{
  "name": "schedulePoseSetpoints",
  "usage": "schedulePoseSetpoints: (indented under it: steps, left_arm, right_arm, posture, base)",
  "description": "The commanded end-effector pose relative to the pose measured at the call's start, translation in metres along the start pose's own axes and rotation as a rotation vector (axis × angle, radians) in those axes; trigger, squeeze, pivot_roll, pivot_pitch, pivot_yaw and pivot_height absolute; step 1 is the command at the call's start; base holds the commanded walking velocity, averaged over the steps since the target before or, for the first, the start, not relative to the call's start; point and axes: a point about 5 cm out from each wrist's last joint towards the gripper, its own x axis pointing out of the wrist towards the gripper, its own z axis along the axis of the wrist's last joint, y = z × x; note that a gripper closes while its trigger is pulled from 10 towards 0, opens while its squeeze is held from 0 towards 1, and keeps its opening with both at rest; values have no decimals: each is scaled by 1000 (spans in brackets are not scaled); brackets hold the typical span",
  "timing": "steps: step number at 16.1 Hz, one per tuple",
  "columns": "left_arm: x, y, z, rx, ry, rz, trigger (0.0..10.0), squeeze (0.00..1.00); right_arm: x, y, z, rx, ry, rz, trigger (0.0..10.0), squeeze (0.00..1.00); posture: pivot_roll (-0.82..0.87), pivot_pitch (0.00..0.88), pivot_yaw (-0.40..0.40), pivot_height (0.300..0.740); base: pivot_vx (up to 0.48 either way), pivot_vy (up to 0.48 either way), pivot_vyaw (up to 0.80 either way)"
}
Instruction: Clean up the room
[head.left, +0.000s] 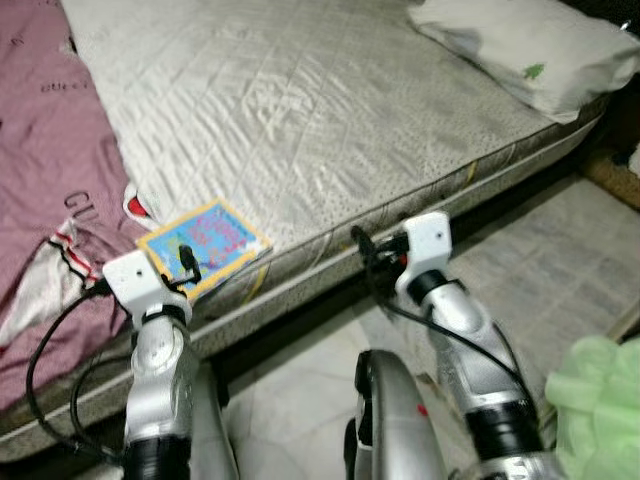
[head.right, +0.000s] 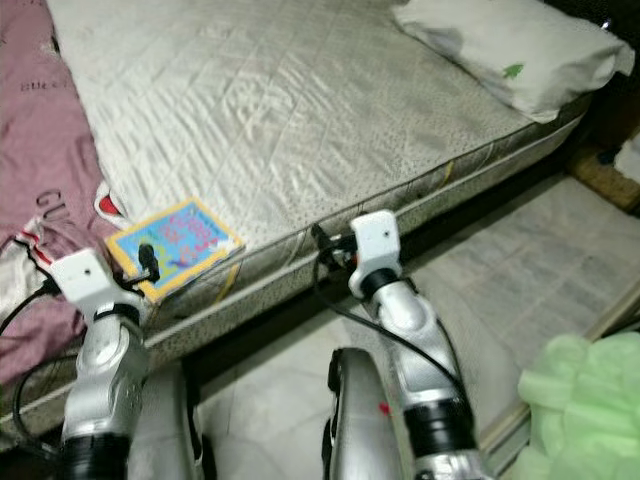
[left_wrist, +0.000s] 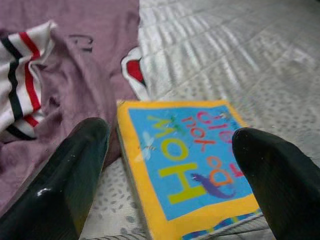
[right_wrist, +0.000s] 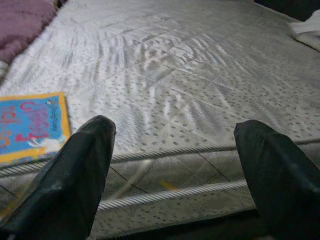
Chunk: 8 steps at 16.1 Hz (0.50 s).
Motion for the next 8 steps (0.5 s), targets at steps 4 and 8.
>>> schedulePoseSetpoints:
  steps: [4, 8]
  left_arm:
    - [23, 5, -2, -73, 34, 55, 10000, 0]
    - [29, 6, -18, -135, 92, 94, 10000, 0]
  right_arm:
    - [-12, -24, 2, -38, 25, -47, 10000, 0]
    - [-22, -37, 8, -73, 36, -82, 10000, 0]
  posture:
    - [-196, 199, -78, 538]
    - [-248, 223, -77, 538]
  base:
    - [0, 0, 0]
    - [0, 0, 0]
